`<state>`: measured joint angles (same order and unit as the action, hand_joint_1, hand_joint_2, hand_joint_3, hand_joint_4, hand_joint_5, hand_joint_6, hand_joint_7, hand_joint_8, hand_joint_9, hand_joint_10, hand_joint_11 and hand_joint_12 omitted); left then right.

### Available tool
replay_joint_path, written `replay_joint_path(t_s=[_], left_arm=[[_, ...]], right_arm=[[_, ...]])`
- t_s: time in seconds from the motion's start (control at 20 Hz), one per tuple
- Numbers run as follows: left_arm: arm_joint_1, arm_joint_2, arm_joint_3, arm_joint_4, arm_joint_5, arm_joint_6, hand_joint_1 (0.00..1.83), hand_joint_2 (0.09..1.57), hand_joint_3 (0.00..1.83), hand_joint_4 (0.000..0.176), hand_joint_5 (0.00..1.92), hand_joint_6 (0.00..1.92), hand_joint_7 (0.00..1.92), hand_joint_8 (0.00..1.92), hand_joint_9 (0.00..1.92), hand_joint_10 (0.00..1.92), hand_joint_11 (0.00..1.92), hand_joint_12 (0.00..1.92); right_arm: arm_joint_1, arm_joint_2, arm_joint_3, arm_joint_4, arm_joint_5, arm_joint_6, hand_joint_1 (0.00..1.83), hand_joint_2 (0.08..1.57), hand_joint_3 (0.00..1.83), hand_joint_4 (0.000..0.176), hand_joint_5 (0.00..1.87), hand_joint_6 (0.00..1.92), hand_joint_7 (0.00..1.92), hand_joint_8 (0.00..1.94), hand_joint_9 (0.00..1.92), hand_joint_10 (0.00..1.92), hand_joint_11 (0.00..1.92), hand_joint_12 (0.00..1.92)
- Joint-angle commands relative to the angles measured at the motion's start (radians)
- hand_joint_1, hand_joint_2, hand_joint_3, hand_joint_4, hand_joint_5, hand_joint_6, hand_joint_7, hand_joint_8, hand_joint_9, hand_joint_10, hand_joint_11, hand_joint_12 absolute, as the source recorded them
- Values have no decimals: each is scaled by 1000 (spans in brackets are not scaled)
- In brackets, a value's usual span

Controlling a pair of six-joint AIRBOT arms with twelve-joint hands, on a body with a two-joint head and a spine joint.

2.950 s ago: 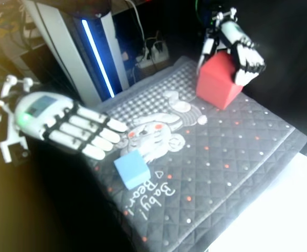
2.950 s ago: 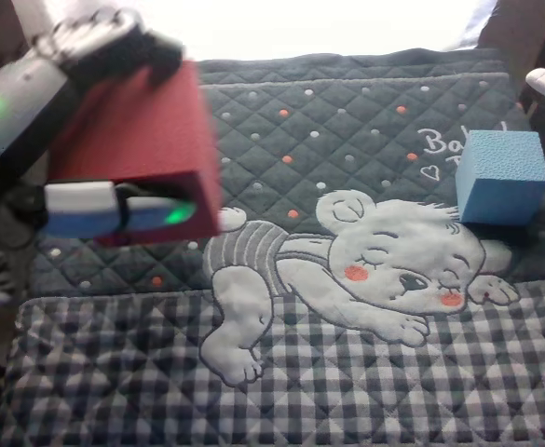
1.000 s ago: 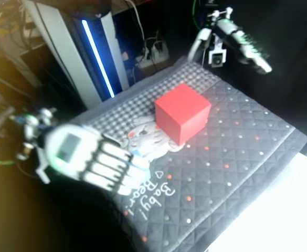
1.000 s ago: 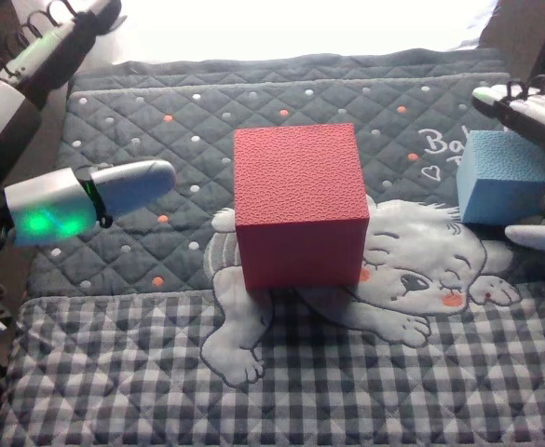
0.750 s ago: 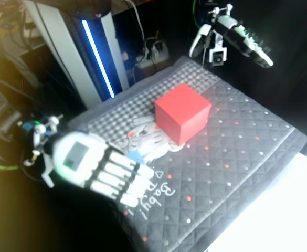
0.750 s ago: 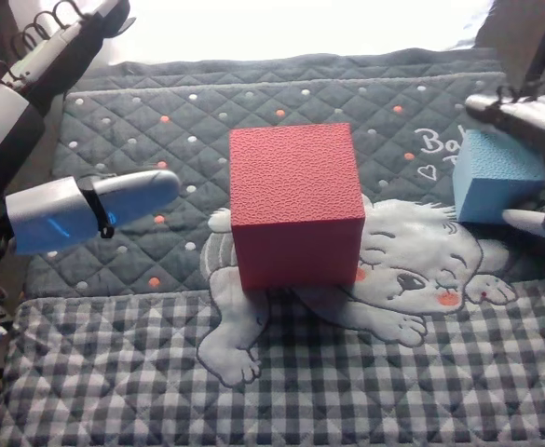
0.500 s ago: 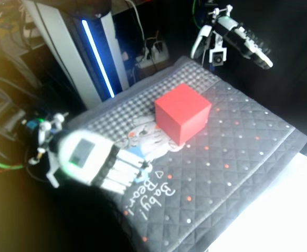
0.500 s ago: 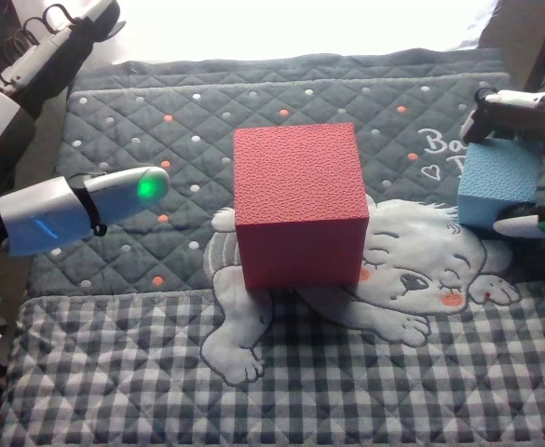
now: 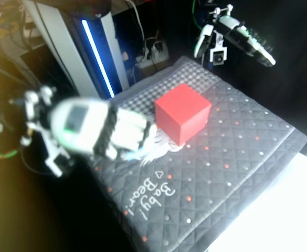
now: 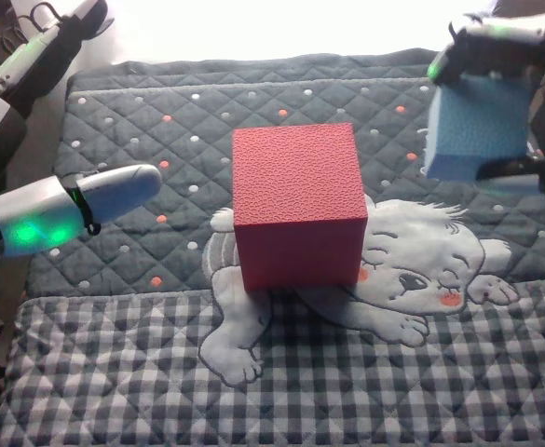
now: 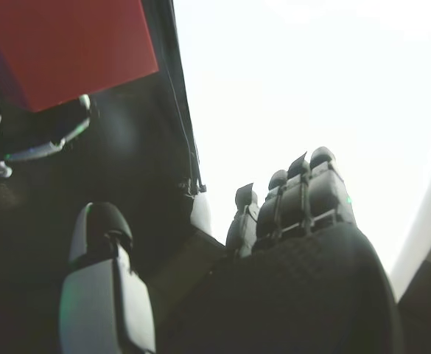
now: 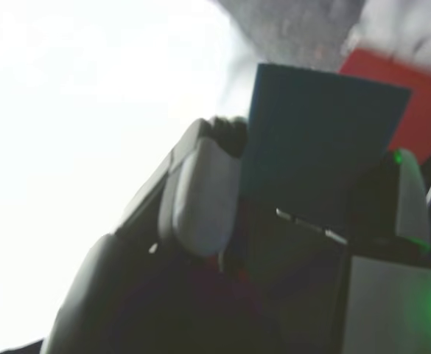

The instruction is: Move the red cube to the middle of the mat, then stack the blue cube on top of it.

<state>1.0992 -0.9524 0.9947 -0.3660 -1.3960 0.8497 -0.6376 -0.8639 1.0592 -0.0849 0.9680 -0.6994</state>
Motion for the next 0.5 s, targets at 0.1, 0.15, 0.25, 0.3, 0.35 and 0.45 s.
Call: replay_joint_path(t_s=[0.1, 0.15, 0.25, 0.3, 0.35, 0.45], left_arm=[[0, 5, -1, 8, -136, -3, 554, 979, 10, 134, 0, 0, 0, 0, 0, 0, 0, 0], [0, 5, 0, 7, -137, -3, 568, 977, 8, 122, 0, 0, 0, 0, 0, 0, 0, 0], [2, 5, 0, 4, -137, -3, 583, 989, 12, 130, 0, 0, 0, 0, 0, 0, 0, 0], [3, 5, 1, 0, -137, -3, 596, 996, 13, 131, 0, 0, 0, 0, 0, 0, 0, 0], [4, 4, 1, -3, -137, -3, 594, 1007, 15, 123, 0, 0, 0, 0, 0, 0, 0, 0], [6, 1, 4, -8, -138, -3, 573, 1006, 11, 134, 0, 0, 0, 0, 0, 0, 0, 0]], right_arm=[[60, 7, -11, -28, 158, 5, 1519, 1318, 0, 9, 1119, 1921, 1362, 1941, 1458, 1921, 1513, 1921], [89, 2, -13, -55, 161, 5, 1513, 1312, 0, 12, 1138, 1921, 1373, 1941, 1460, 1921, 1508, 1921], [131, -15, -12, -80, 161, 5, 1542, 1312, 0, 12, 1089, 1921, 1397, 1941, 1480, 1921, 1542, 1921], [151, -32, -8, -97, 161, 5, 1548, 1323, 0, 0, 896, 1921, 1381, 1941, 1471, 1921, 1545, 1921], [167, -50, -2, -110, 161, 5, 1553, 1342, 0, 0, 223, 1848, 1388, 1941, 1494, 1921, 1567, 1921], [181, -81, 7, -128, 161, 18, 1421, 1323, 0, 0, 792, 1910, 1383, 1941, 1490, 1921, 1565, 1921]])
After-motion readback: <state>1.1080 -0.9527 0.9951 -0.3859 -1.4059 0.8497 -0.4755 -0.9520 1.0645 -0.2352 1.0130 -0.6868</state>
